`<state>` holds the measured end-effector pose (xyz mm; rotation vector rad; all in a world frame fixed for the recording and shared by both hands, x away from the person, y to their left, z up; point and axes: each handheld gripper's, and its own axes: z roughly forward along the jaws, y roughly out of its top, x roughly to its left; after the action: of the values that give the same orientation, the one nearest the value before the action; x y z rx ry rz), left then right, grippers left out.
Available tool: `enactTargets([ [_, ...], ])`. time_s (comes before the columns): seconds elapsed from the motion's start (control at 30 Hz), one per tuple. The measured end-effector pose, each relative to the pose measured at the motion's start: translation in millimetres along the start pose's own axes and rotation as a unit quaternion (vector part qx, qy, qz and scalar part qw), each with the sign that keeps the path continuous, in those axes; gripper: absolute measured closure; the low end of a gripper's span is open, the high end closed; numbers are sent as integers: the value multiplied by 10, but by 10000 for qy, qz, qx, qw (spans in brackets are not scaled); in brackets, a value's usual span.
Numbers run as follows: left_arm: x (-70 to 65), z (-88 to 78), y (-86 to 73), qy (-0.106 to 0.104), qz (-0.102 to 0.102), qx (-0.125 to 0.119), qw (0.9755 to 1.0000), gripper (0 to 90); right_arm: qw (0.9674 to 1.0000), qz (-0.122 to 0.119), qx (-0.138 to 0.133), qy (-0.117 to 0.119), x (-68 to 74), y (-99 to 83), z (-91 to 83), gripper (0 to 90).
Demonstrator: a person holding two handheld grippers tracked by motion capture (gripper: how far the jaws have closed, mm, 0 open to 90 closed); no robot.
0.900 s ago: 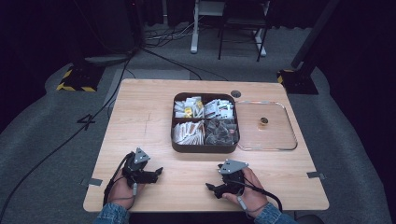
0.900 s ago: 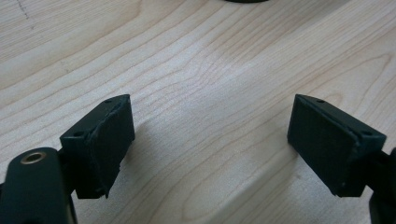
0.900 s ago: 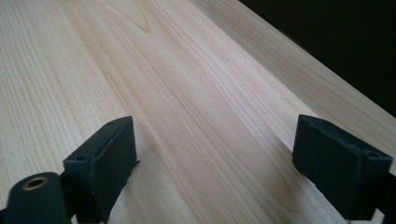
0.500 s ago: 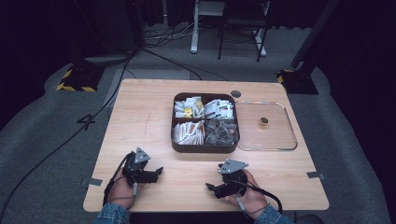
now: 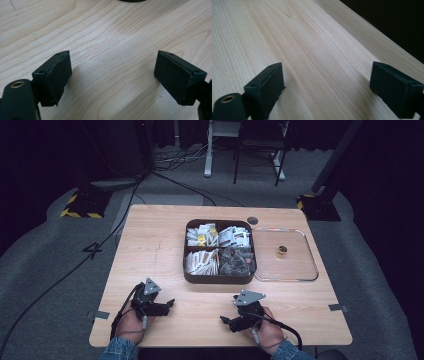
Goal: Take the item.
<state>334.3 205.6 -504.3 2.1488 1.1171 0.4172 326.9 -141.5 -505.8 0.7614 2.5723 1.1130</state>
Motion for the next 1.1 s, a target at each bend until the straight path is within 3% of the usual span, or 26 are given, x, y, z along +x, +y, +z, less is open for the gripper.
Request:
enactTargets([
  [0.27,0,0,0,0,-1,-1,10000,152,10000,58,-35,-59,23,-3,-7,159],
  [0.33,2,1,1,6,7,-9,10000,152,9998,156,47,-118,42,18,-18,209],
  [0.4,0,0,0,0,-5,-3,10000,152,9993,142,290,-172,69,87,-52,375],
  [0.43,2,1,1,6,6,-11,10000,152,9993,142,290,-172,69,87,-52,375],
  [0.5,2,1,1,5,7,-10,10000,152,9977,1,570,-376,80,163,-90,434],
  [0.53,2,1,1,5,6,-10,10000,152,9976,-62,594,-354,67,232,-154,488],
  [0.63,2,1,1,5,6,-10,10000,152,9987,82,472,-179,26,311,-248,499],
  [0.67,2,1,1,3,1,-12,10000,152,9991,273,328,-19,-43,409,-342,499],
  [0.77,12,-5,-1,-33,34,-1,10000,153,9989,430,148,72,-140,521,-444,499],
  [0.9,44,-30,-28,-49,131,-10,9999,154,9976,683,-113,37,-388,702,-578,525],
  [1.03,44,-36,-33,-63,125,-2,9999,154,9963,829,-243,10,-546,820,-622,532],
  [1.07,45,-36,-33,-64,126,-1,9999,153,9945,993,-340,60,-652,901,-643,536],
  [1.1,45,-36,-33,-63,127,-1,9999,153,9945,993,-340,60,-652,901,-643,536],
])
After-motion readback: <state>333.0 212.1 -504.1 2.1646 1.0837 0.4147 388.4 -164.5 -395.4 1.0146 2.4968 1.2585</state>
